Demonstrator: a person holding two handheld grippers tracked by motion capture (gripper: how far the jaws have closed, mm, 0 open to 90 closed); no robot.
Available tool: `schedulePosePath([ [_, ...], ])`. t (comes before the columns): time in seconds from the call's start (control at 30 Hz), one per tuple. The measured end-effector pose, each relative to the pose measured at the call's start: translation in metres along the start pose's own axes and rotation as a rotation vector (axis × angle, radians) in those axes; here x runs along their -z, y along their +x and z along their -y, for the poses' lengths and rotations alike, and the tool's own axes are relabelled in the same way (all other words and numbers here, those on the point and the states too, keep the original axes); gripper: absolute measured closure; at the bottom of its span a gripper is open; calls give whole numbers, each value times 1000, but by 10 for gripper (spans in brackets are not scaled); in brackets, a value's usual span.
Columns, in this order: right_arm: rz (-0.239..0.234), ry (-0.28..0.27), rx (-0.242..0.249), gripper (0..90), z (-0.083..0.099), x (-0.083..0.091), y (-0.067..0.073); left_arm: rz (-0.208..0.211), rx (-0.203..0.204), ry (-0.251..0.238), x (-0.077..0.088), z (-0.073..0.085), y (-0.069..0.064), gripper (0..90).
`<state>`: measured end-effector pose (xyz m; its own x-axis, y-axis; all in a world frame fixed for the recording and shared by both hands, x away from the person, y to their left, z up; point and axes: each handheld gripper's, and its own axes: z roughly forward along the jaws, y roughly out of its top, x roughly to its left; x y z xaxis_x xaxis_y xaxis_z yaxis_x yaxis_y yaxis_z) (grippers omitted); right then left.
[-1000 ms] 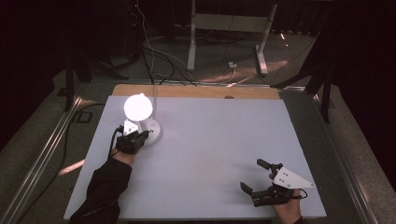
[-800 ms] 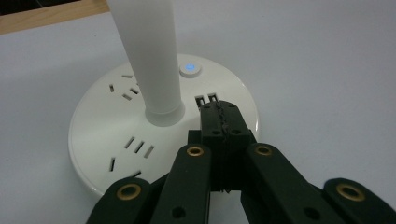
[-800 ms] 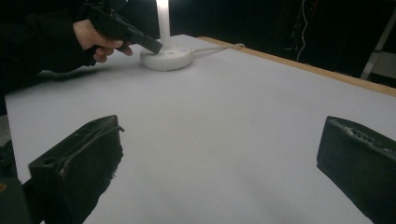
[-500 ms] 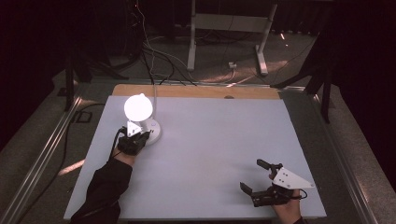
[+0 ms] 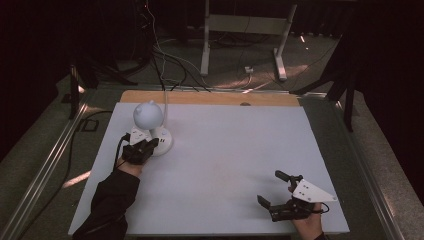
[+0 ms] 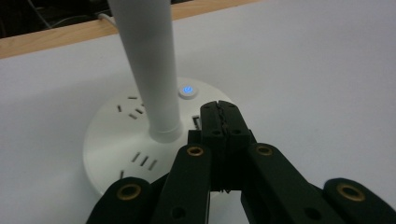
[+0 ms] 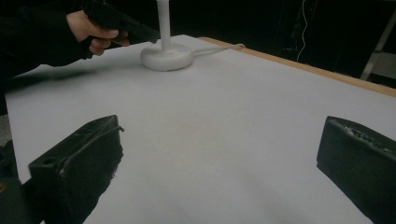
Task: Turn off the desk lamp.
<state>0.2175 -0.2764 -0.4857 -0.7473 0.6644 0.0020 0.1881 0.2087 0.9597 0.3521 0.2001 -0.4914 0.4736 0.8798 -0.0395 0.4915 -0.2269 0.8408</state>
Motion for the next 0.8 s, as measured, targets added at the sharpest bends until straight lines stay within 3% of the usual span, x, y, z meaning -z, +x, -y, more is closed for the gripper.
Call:
schedulePosePath([
  [0.03,1,-2,-1,0,0,0,-1,9,6,-4,1,0,0,837],
  [0.23,0,0,1,0,0,0,0,49,-2,-13,6,-5,-7,743],
  [0.27,0,-1,1,0,0,0,0,56,1,-13,7,-5,-8,688],
  [0.33,1,-2,1,0,0,0,-1,70,-2,-15,8,-7,-11,685],
  [0.4,2,-2,0,0,0,0,-1,80,-2,-14,9,-8,-13,551],
  [0.53,1,-3,-1,0,0,0,-1,104,-2,-1,10,-10,-17,457],
  [0.6,1,-2,2,0,0,0,-1,114,0,0,12,-10,-18,347],
  [0.63,1,-2,2,0,0,0,-1,113,2,3,12,-10,-19,347],
  [0.73,2,-6,2,0,-1,0,-1,116,9,7,14,-12,-21,233],
  [0.8,2,-6,-2,0,-1,0,-1,140,6,18,16,-13,-22,167],
])
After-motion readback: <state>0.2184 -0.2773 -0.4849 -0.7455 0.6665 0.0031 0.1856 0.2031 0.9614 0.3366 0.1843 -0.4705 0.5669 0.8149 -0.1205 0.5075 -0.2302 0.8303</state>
